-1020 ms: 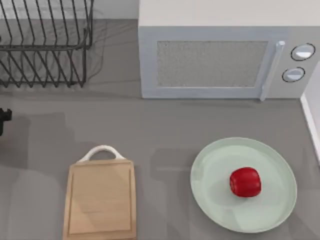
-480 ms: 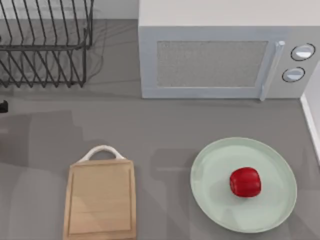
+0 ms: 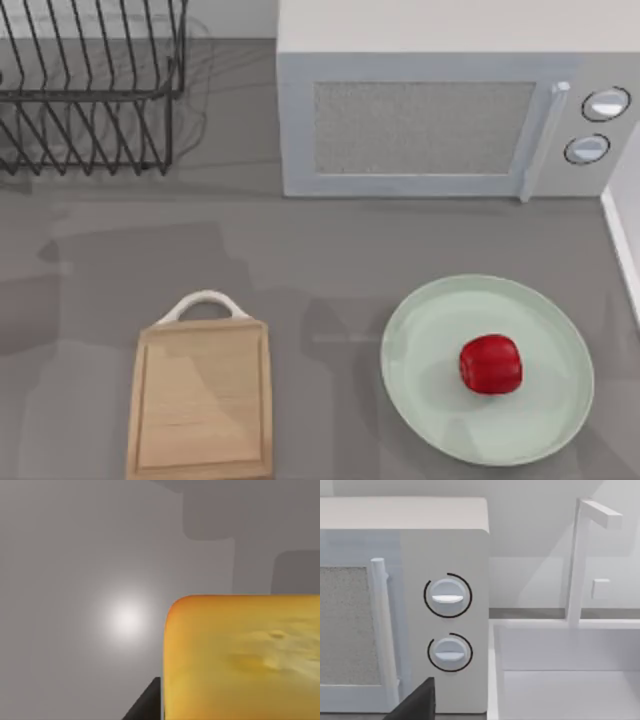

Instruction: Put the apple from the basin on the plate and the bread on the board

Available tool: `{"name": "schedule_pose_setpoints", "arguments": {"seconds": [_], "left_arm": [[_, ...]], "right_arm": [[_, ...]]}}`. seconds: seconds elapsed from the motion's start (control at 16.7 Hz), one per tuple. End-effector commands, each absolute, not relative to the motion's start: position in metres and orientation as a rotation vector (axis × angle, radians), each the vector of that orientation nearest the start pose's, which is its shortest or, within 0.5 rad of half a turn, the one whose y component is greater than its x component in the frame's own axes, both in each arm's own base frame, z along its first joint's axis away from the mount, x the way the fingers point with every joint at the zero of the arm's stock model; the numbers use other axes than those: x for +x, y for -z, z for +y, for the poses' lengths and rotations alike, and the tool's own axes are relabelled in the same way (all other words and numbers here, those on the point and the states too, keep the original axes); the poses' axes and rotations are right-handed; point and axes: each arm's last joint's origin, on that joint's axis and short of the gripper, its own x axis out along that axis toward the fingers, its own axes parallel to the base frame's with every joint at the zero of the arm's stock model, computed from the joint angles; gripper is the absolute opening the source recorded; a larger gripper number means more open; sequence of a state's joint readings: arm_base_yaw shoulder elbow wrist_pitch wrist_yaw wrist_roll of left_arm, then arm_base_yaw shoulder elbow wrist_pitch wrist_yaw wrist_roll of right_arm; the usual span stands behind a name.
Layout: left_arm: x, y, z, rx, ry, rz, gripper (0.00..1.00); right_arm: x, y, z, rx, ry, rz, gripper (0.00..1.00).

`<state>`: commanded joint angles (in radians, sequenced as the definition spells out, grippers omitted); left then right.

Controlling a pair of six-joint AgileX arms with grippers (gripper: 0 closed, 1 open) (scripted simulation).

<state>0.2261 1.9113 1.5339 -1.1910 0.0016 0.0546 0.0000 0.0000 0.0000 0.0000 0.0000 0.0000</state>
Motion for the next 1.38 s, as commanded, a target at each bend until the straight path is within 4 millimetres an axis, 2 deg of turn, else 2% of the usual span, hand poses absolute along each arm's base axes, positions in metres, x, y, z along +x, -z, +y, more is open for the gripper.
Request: {"name": "schedule_pose_setpoints", "arguments": {"seconds": [0.24,0.36,0.6,0.84,1.02,1.2,1.38], "left_arm": [[0.354,-0.214,0.086,-0.139,-0.139,1.567,0.0],[0.353,-0.218,0.08,-0.106,-0.102,1.562,0.0],[0.348,-0.234,0.047,0.1,0.124,1.538,0.0],[0.333,-0.245,-0.004,0.471,0.528,1.481,0.0],[0.318,-0.242,-0.043,0.818,0.921,1.384,0.0],[0.3,-0.232,-0.078,1.172,1.342,1.199,0.0],[0.283,-0.219,-0.106,1.493,1.723,0.926,0.0]], "right_arm": [[0.106,-0.16,-0.001,0.0,0.0,0.0,1.0],[0.106,-0.16,-0.001,0.0,0.0,0.0,1.0],[0.106,-0.16,-0.001,0.0,0.0,0.0,1.0],[0.106,-0.16,-0.001,0.0,0.0,0.0,1.0],[0.106,-0.16,-0.001,0.0,0.0,0.0,1.0],[0.106,-0.16,-0.001,0.0,0.0,0.0,1.0],[0.106,-0.16,-0.001,0.0,0.0,0.0,1.0]]}}
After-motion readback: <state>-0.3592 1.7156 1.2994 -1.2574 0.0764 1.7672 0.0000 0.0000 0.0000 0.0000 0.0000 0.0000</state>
